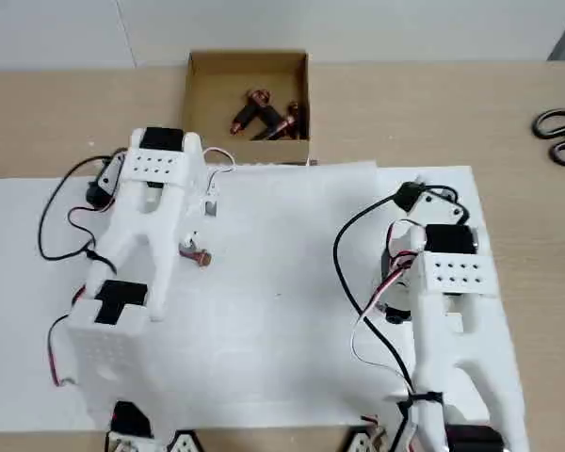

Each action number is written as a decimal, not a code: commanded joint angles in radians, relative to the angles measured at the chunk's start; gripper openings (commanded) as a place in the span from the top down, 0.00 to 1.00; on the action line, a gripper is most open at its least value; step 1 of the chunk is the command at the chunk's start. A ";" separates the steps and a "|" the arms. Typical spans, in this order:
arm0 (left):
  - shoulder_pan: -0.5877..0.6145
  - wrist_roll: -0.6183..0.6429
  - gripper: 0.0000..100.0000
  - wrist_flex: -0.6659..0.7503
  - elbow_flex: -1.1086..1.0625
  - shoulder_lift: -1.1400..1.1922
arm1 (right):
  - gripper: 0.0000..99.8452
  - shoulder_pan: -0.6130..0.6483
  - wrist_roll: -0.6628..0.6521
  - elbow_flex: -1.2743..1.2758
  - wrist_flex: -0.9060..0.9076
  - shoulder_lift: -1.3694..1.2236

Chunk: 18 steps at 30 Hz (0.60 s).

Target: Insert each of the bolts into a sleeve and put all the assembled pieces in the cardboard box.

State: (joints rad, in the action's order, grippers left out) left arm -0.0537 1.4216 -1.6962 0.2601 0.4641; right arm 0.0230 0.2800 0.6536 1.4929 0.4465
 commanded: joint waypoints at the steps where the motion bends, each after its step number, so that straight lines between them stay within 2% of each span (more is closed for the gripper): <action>1: 0.006 -0.025 0.71 0.008 0.005 -0.066 | 1.00 -0.007 -0.002 -0.005 -0.002 0.036; 4: 0.041 -0.213 0.71 0.008 0.007 -0.066 | 1.00 -0.007 -0.002 -0.005 -0.002 0.036; 8: 0.110 -0.690 0.71 0.000 0.010 -0.071 | 1.00 -0.007 -0.002 -0.005 -0.002 0.036; 11: 0.149 -1.062 0.71 -0.058 0.005 -0.075 | 1.00 -0.007 -0.002 -0.005 -0.002 0.036; 14: 0.218 -1.382 0.72 -0.051 0.013 -0.071 | 1.00 -0.007 0.000 -0.005 -0.002 0.036; 16: 0.250 -1.533 0.72 -0.044 0.018 -0.063 | 1.00 -0.007 0.000 -0.005 -0.004 0.036; 18: 0.279 -1.562 0.74 -0.025 0.022 -0.046 | 1.00 -0.007 0.000 -0.005 -0.005 0.036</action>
State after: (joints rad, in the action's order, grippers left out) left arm 0.1918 -0.0084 -1.7269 0.2601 0.4611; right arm 0.0215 0.2800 0.6536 1.4929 0.4465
